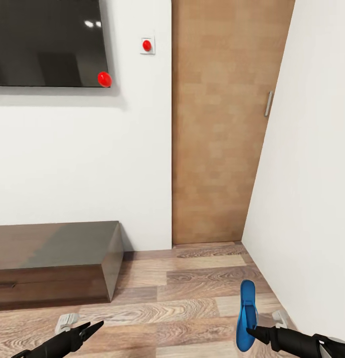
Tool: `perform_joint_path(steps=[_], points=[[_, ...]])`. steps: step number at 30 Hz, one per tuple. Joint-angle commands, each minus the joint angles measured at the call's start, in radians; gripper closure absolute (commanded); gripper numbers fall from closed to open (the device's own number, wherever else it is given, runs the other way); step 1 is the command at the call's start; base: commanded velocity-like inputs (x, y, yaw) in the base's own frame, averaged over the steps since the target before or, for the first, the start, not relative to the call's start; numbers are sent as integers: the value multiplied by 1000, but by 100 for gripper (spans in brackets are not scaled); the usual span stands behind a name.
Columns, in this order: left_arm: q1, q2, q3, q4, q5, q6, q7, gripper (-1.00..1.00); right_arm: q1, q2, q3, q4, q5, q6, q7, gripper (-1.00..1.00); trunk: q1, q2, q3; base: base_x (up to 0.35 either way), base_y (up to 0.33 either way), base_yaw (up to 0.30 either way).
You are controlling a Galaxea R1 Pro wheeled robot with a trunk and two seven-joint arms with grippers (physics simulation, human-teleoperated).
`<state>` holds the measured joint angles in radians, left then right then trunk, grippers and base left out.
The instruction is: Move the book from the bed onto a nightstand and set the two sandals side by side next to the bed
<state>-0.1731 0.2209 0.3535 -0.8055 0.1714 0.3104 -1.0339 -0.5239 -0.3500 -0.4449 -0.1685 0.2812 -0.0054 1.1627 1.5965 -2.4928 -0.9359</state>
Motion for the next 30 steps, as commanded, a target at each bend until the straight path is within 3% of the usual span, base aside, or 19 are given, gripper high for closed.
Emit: perform_joint_path(steps=[1, 30], points=[[-1, 0, 1, 0, 5, 10, -3, -100, 0, 0, -8, 0, 9, 4, 8, 100, -4, 7, 2, 0, 0, 0], [-1, 0, 0, 0, 5, 10, -3, -100, 0, 0, -8, 0, 9, 4, 8, 100, -115, 210, 93, 0, 0, 0]])
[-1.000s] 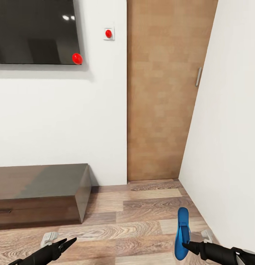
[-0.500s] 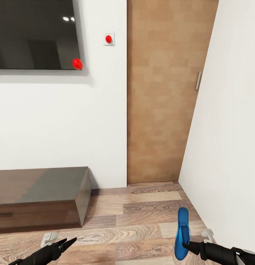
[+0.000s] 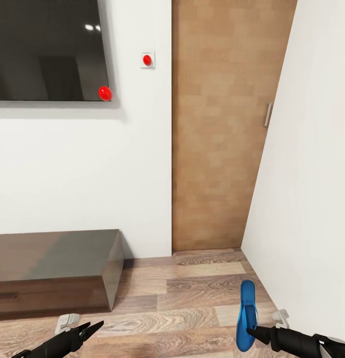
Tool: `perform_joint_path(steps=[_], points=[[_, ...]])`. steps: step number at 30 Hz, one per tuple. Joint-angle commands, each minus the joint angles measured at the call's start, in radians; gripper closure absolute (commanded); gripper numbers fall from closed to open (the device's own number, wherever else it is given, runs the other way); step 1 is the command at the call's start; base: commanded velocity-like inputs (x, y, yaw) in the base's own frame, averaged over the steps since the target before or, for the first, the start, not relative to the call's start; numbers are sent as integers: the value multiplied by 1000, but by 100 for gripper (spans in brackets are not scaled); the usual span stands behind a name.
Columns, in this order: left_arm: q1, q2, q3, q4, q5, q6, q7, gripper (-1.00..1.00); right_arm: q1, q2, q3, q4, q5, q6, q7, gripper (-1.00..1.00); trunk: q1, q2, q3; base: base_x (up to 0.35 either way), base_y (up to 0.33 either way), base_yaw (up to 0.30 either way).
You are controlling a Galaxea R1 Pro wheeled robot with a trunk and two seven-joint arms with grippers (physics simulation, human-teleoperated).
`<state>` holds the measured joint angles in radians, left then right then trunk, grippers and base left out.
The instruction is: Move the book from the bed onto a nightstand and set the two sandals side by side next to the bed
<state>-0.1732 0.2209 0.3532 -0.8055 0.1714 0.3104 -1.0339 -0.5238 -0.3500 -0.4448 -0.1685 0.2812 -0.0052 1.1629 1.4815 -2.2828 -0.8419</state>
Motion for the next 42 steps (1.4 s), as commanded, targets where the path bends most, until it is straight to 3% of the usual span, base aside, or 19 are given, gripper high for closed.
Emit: perform_joint_path(steps=[1, 4, 15, 42], points=[[0, 0, 1, 0, 5, 10, -3, -100, 0, 0, -8, 0, 9, 4, 8, 100, -4, 7, 2, 0, 0, 0], [0, 0, 1, 0, 5, 10, -3, -100, -1, 0, -8, 0, 9, 4, 9, 100, -16, 28, 12, 0, 0, 0], [0, 0, 1, 0, 5, 10, -3, -100, -1, 0, -8, 0, 9, 4, 9, 100, -16, 28, 10, 0, 0, 63], [0, 0, 0, 0, 5, 10, -3, -100, -1, 0, -8, 0, 9, 4, 8, 100, -16, 28, 10, 0, 0, 281]])
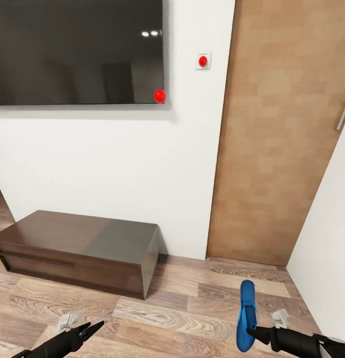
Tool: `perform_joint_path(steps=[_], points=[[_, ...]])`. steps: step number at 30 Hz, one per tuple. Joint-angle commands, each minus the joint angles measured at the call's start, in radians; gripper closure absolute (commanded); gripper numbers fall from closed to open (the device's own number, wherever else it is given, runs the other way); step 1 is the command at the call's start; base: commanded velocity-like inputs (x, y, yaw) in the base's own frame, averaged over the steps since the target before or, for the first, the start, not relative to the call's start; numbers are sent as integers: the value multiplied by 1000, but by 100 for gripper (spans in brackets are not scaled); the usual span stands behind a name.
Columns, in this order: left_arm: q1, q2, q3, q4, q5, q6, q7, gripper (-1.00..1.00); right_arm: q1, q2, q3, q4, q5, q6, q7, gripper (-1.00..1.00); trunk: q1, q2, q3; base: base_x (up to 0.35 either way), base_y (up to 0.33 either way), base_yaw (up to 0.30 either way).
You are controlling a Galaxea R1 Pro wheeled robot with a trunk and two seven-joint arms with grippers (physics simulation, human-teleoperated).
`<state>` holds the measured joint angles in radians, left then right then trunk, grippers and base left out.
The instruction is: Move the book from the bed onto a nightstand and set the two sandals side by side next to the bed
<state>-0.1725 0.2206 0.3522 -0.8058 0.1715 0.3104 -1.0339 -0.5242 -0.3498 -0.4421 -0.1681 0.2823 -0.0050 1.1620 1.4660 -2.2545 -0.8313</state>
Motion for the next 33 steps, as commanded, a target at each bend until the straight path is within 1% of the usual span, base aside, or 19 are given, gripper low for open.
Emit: perform_joint_path(steps=[1, 33], points=[[-1, 0, 1, 0, 5, 10, -3, -100, 0, 0, -10, -1, 8, 4, 8, 100, 0, 0, -1, 0, 0, 288], [-1, -1, 1, 0, 5, 10, -3, -100, 0, 0, -10, -1, 8, 4, 8, 100, 0, 0, -1, 0, 0, 288]])
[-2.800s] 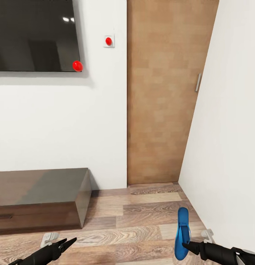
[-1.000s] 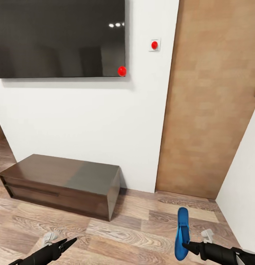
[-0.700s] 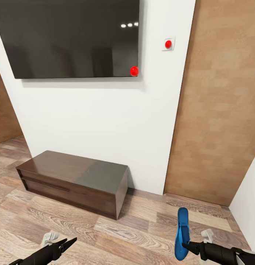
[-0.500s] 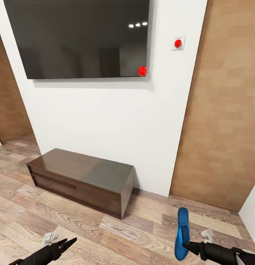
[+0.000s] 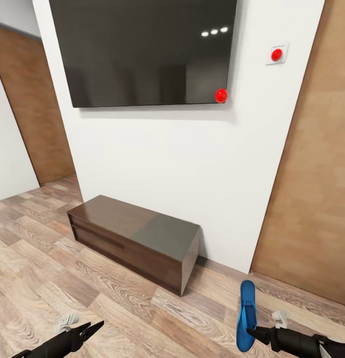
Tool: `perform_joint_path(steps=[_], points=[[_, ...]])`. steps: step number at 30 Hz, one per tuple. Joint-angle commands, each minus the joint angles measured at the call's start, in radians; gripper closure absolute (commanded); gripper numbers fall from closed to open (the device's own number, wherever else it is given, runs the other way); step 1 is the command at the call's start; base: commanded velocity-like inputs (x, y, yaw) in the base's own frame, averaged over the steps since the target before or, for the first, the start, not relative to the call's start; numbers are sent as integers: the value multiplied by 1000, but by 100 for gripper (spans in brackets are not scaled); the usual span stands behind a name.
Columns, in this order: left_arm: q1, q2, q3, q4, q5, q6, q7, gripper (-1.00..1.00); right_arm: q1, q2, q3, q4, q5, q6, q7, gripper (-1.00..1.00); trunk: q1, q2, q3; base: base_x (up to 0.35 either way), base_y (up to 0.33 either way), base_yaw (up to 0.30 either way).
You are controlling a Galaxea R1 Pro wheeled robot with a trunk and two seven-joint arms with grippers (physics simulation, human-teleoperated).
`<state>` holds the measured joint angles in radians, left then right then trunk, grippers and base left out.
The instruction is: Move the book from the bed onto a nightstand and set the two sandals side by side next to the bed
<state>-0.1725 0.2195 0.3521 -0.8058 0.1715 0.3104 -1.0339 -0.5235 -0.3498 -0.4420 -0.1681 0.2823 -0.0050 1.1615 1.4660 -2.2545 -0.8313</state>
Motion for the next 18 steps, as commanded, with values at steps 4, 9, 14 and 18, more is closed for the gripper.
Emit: perform_joint_path(steps=[4, 9, 14, 18], points=[[-1, 0, 1, 0, 5, 10, -3, -100, -1, 0, -11, -1, 8, 3, 8, 100, 0, 0, -1, 0, 0, 288], [-1, 0, 1, 0, 5, 10, -3, -100, 0, 0, -11, -1, 8, 3, 7, 100, 0, 0, -1, 0, 0, 287], [-1, 0, 1, 0, 5, 10, -3, -100, -1, 0, -11, -1, 8, 3, 7, 100, 0, 0, -1, 0, 0, 287], [-1, 0, 1, 0, 5, 10, -3, -100, -1, 0, -11, -1, 8, 3, 7, 100, 0, 0, -1, 0, 0, 288]])
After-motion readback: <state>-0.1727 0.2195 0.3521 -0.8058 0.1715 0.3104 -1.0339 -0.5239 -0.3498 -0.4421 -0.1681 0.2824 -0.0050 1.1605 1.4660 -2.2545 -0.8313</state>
